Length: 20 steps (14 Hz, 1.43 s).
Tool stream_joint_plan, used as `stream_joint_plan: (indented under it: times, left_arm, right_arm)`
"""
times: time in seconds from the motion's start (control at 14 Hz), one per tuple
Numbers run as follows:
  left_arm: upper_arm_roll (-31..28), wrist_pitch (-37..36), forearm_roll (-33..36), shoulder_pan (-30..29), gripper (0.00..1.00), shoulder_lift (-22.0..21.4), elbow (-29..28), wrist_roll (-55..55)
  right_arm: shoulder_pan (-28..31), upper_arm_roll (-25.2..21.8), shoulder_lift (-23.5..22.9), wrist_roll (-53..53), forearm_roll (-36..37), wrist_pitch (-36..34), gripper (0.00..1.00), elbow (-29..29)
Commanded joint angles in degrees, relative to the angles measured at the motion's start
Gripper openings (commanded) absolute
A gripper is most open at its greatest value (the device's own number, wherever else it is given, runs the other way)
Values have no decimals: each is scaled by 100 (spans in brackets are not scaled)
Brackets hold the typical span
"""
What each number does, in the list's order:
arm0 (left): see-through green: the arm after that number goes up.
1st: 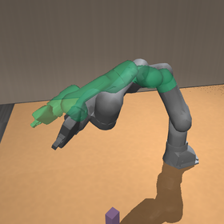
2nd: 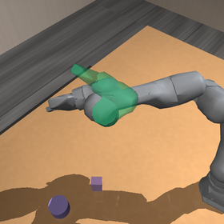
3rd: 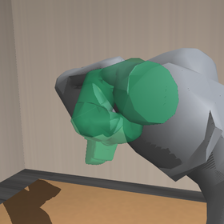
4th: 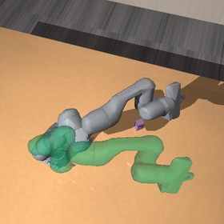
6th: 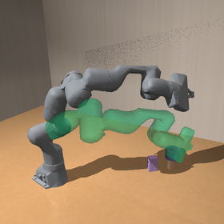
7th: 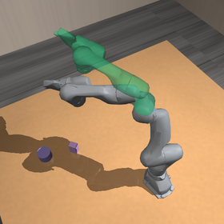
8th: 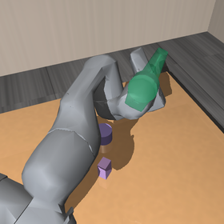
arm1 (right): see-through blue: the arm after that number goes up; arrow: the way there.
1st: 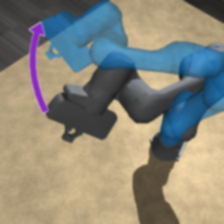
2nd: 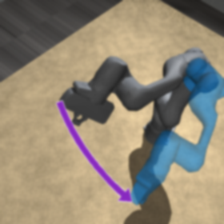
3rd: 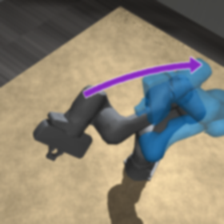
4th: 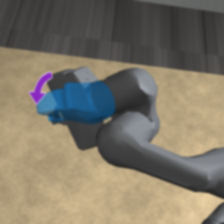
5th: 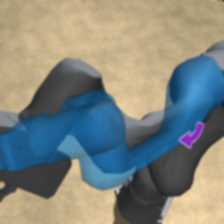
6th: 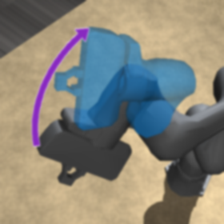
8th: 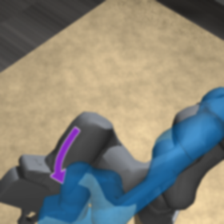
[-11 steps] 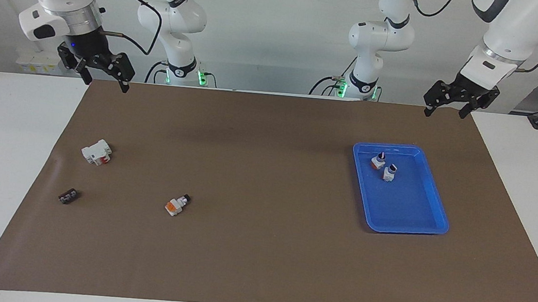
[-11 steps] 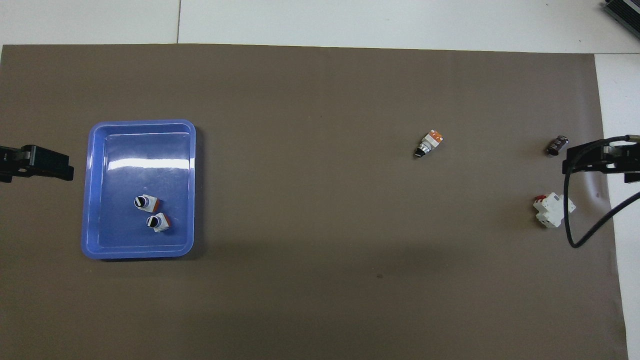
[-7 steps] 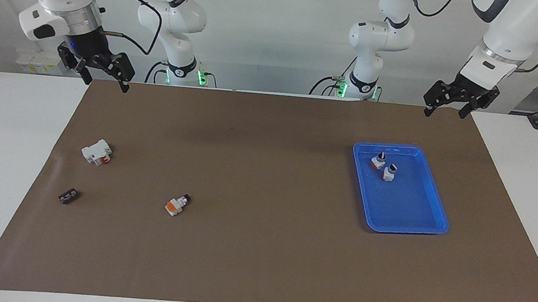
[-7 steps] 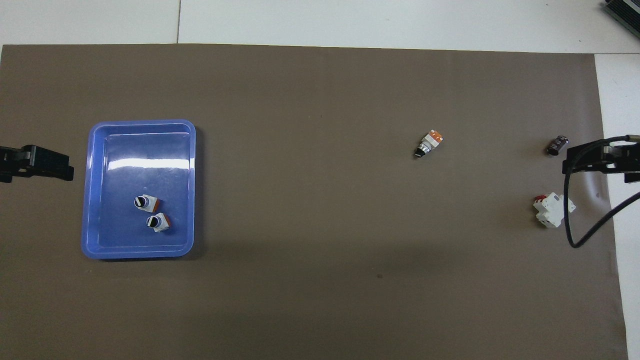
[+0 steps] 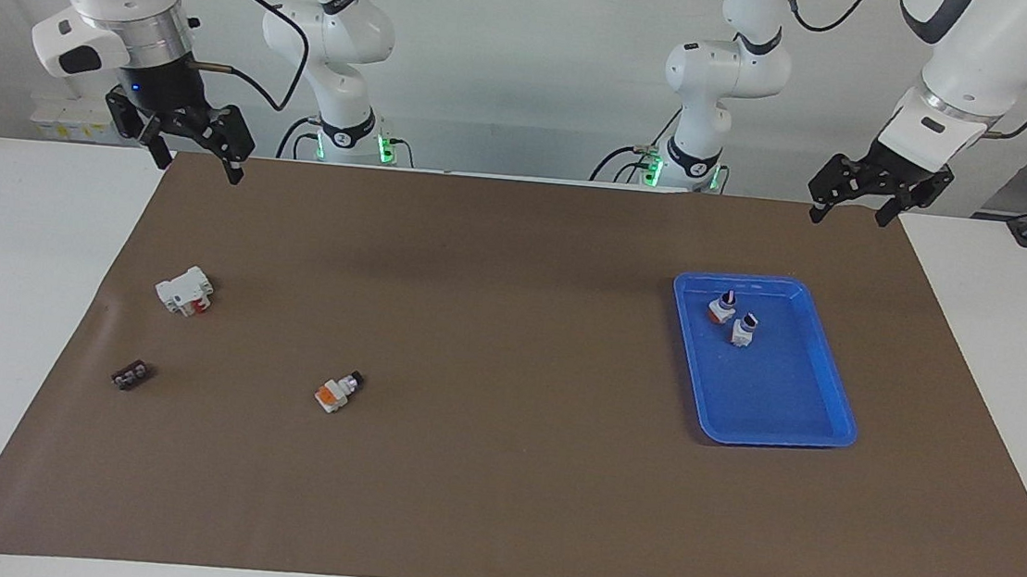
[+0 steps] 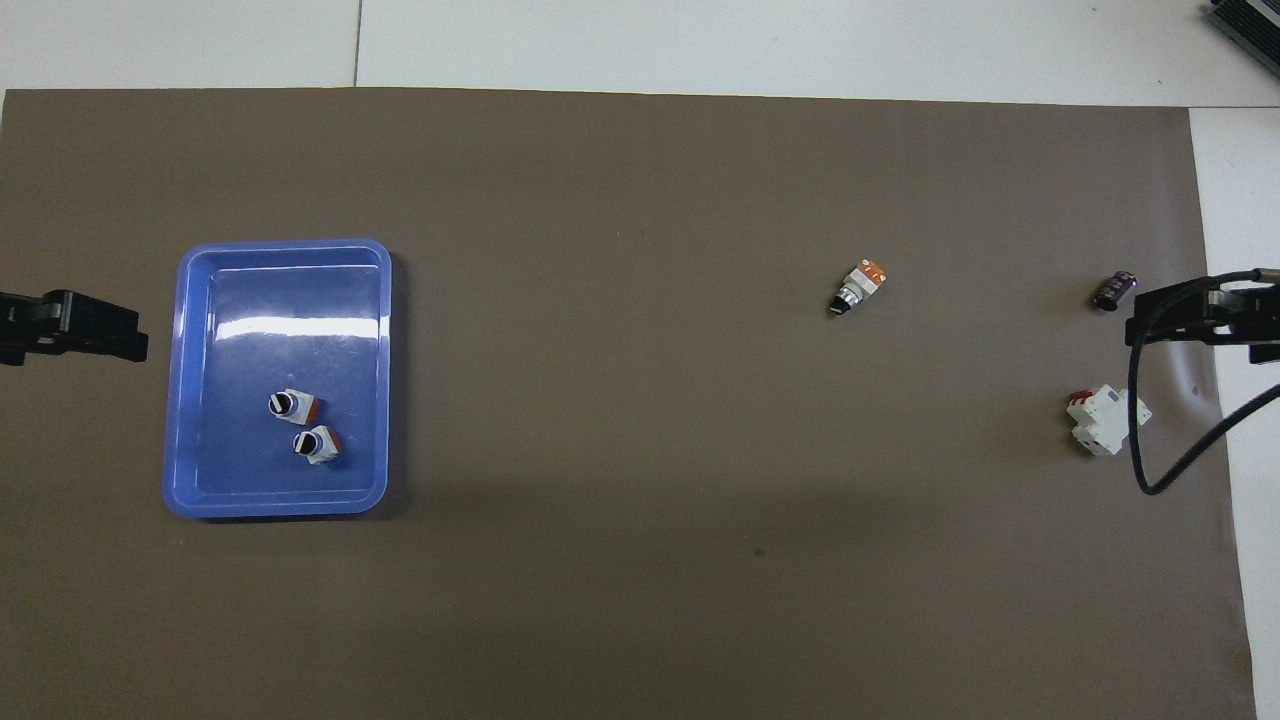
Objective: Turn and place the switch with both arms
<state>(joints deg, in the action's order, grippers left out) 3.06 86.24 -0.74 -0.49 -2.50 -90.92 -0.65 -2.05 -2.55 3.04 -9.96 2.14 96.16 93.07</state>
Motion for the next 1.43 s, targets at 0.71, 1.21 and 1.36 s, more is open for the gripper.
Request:
stream_joint_plan:
  times: [0.71,1.21,1.36]
  left_arm:
    - [37,59,109,-47,100,-163,-181,-58]
    - [37,59,109,-47,100,-163,-181,-58]
    - [37,59,109,-47,100,-155,-181,-58]
  right_arm:
    - [-780,52,-2491,-2983,49,4392,100,1046]
    - [-982,52,-3072,-3847,41,4534,100,1125]
    - [-868,61,-3108,-3734,41,4473,88,1125]
